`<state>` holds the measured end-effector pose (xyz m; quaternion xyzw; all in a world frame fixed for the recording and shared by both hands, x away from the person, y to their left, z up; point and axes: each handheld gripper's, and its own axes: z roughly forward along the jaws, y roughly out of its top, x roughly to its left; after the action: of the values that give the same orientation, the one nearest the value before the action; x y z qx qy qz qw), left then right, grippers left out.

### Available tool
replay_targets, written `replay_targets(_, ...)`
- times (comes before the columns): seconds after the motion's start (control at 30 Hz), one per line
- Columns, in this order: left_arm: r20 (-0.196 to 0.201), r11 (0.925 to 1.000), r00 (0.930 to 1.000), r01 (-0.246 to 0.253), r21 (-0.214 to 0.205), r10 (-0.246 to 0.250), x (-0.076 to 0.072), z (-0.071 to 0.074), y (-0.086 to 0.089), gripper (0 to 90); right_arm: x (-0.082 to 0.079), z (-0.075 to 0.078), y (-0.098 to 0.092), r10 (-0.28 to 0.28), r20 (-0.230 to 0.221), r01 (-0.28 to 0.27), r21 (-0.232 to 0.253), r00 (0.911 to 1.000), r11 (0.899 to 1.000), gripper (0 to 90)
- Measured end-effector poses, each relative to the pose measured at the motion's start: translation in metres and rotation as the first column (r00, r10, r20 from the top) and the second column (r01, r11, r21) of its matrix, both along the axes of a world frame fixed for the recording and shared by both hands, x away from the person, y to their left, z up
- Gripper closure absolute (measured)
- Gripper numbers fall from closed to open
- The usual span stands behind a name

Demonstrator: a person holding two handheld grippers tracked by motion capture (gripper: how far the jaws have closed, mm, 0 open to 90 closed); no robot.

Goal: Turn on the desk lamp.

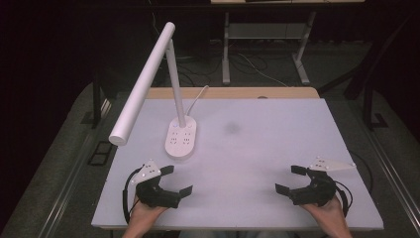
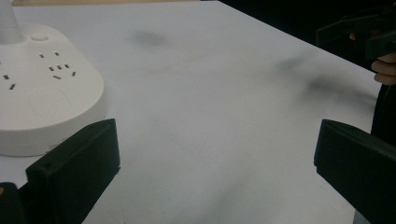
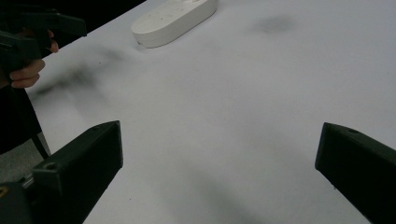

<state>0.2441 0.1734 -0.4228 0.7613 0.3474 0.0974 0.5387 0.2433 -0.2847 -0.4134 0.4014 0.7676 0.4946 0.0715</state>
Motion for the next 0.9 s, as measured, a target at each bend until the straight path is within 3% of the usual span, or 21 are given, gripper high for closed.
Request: replay_targets(0.9, -0.004, 1.0, 1.0, 0.001, -0.001, -0.001, 0.0006, -0.0005, 0.0013, 0.0, 0.0001, -0.0016, 0.0023, 0.041, -0.042, -0.043, -0.038, 0.9983, 0.998, 0.6)
